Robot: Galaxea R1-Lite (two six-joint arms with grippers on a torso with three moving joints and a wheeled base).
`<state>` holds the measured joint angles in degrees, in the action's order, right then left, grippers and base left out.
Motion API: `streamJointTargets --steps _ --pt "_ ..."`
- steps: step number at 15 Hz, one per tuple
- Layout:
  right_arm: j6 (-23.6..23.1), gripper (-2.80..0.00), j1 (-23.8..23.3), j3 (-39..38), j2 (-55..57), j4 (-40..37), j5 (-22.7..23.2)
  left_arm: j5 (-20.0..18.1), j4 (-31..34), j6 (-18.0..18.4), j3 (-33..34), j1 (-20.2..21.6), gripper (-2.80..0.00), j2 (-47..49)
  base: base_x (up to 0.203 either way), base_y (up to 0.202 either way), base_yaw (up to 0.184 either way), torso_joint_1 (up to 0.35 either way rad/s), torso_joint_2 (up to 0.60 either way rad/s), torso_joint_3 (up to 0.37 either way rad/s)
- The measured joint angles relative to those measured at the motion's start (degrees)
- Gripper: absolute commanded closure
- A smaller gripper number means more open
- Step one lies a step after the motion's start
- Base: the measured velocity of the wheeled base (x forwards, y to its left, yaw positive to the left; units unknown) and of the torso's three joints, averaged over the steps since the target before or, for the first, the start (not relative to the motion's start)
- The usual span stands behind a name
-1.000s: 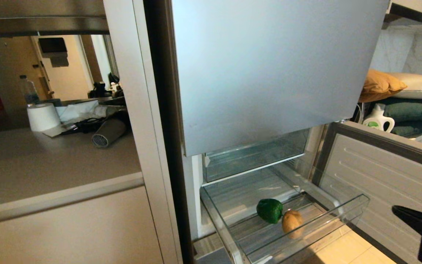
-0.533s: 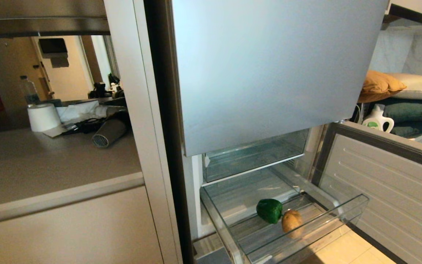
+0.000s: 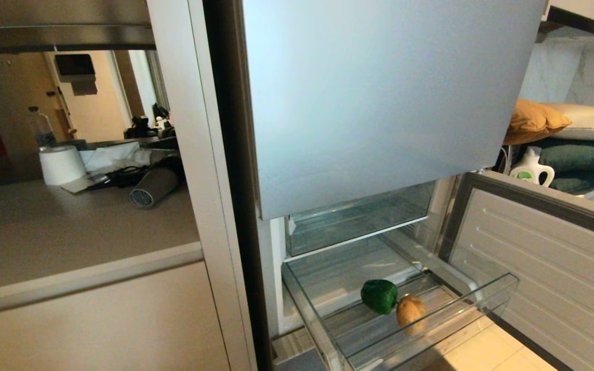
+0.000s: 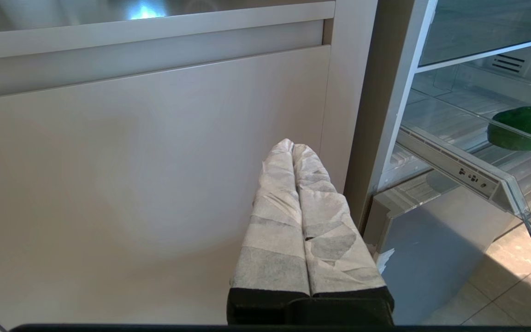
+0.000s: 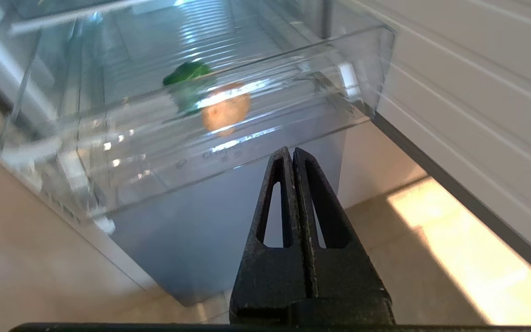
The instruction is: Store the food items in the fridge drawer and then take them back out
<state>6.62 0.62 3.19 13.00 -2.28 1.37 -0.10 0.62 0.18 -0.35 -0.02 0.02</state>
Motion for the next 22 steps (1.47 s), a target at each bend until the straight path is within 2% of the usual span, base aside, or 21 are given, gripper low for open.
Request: streamJointTargets --steps 4,7,8,12,22 --pt "-4.7 0.0 -1.0 -1.1 -5.8 0.2 2.4 0.0 0.0 0.0 0.0 0.0 0.0 0.0 0.0 0.0 0.0 0.0 0.0 0.0" --pt "-16.2 0.0 -0.6 -2.3 -10.8 1.7 2.0 0.0 0.0 0.0 0.0 0.0 0.0 0.0 0.0 0.0 0.0 0.0 0.0 0.0" --pt "-16.9 0.0 -0.5 -2.7 -11.6 2.0 1.6 0.0 0.0 0.0 0.0 0.0 0.0 0.0 0.0 0.0 0.0 0.0 0.0 0.0" --pt "-13.5 0.0 -0.5 -3.0 -12.9 2.3 0.7 0.0 0.0 0.0 0.0 0.0 0.0 0.0 0.0 0.0 0.0 0.0 0.0 0.0" --pt "-11.5 0.0 -0.5 -3.1 -13.1 1.7 0.4 0.0 0.0 0.0 0.0 0.0 0.0 0.0 0.0 0.0 0.0 0.0 0.0 0.0"
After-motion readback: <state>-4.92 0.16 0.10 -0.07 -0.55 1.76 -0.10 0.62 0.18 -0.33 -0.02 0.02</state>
